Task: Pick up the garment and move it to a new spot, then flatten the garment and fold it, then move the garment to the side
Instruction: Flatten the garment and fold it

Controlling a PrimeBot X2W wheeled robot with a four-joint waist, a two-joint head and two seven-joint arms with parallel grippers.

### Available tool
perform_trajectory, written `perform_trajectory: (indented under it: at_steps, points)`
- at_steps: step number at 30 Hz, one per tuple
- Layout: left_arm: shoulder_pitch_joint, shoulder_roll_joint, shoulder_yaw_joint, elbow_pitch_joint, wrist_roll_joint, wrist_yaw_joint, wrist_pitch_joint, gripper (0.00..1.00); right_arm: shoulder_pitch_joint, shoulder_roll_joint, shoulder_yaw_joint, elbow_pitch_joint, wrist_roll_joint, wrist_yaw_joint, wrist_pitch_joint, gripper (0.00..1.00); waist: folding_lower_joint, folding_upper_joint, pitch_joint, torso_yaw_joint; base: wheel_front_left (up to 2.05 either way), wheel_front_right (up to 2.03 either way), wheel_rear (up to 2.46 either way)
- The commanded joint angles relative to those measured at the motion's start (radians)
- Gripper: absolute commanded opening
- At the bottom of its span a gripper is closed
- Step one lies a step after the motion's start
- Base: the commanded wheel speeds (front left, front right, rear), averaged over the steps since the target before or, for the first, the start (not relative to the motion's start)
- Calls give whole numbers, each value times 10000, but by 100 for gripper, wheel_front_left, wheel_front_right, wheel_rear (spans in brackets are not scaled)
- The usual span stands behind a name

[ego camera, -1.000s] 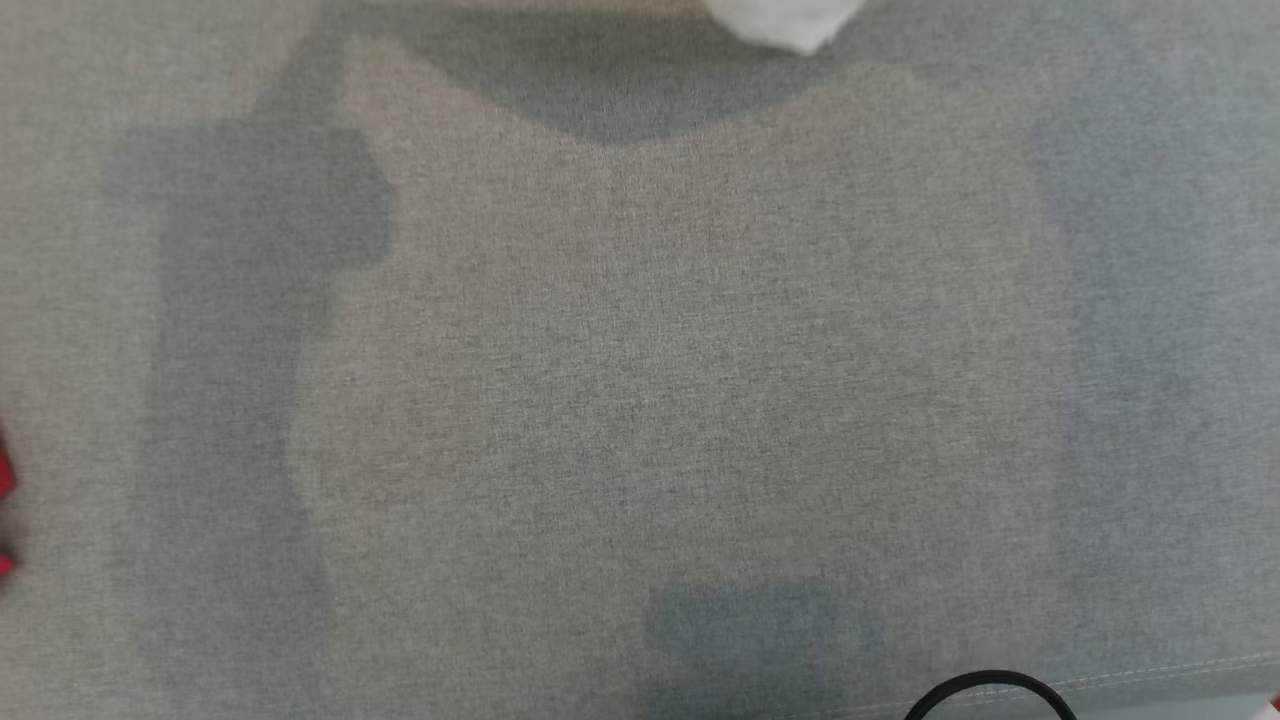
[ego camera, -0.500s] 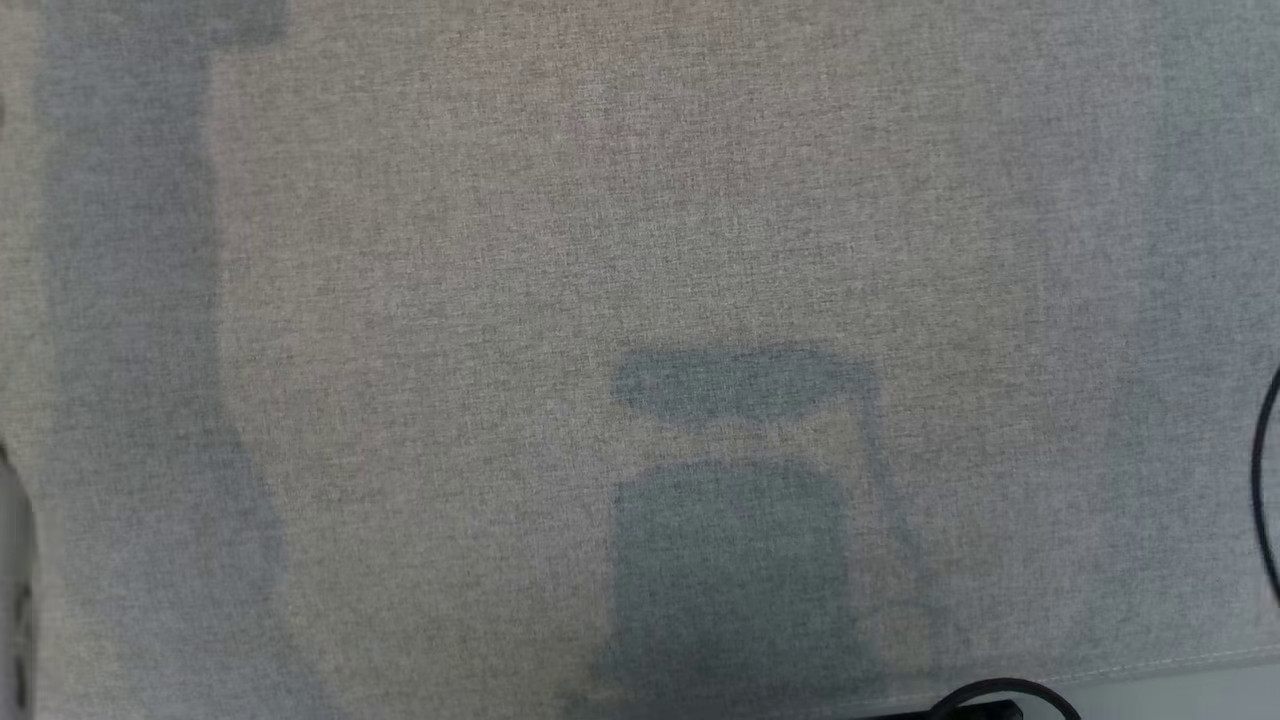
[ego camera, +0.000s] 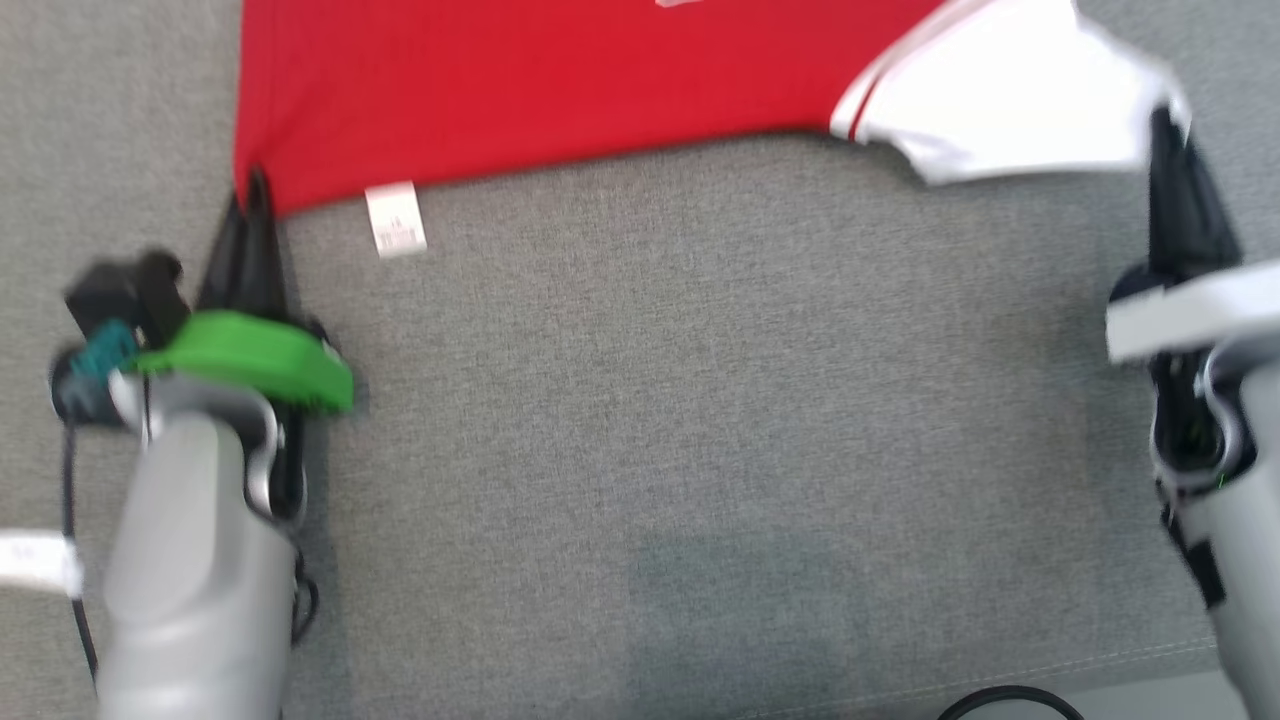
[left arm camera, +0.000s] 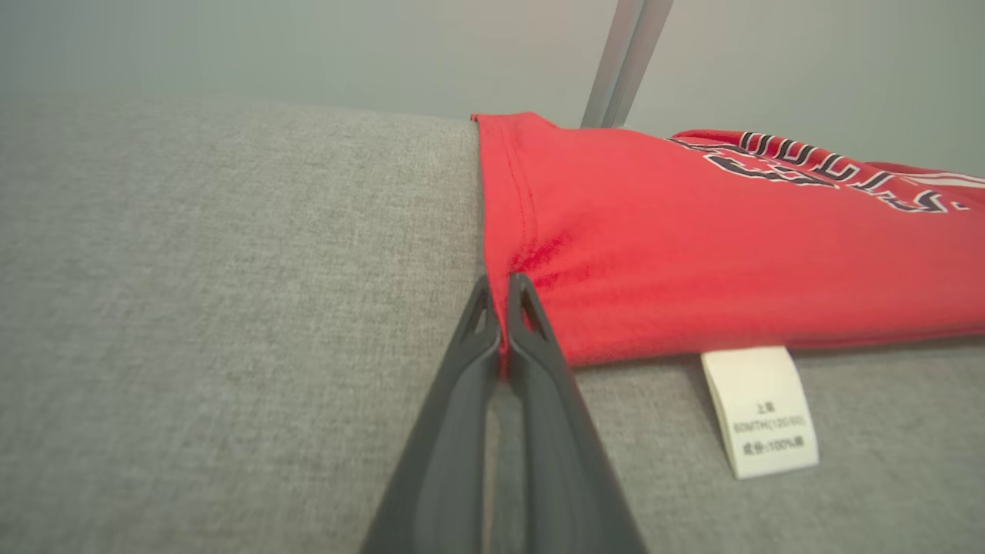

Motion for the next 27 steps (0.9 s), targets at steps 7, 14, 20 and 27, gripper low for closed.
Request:
perform_trajectory:
  at_steps: [7,14,20,27]
  points:
    - [3372,-496,1178,762,197,-59,48,0,2971,166,15,264,360,-26,-31,0,1,-1,-3124,-588,0,0,0]
    - [5637,-673,1441,819,335,-94,80,0,5127,182,346,382,673,-30,-31,0,1,-1,-4628,-386,0,0,0]
    - [6978,-692,889,547,-149,-102,43,0,6784,-146,967,358,1079,-27,-31,0,1,-1,-5398,-139,0,0,0]
    - [7880,-689,567,252,-522,41,18,0,7806,-351,1302,-131,1177,-23,-30,0,1,-1,-5736,-78,0,0,0]
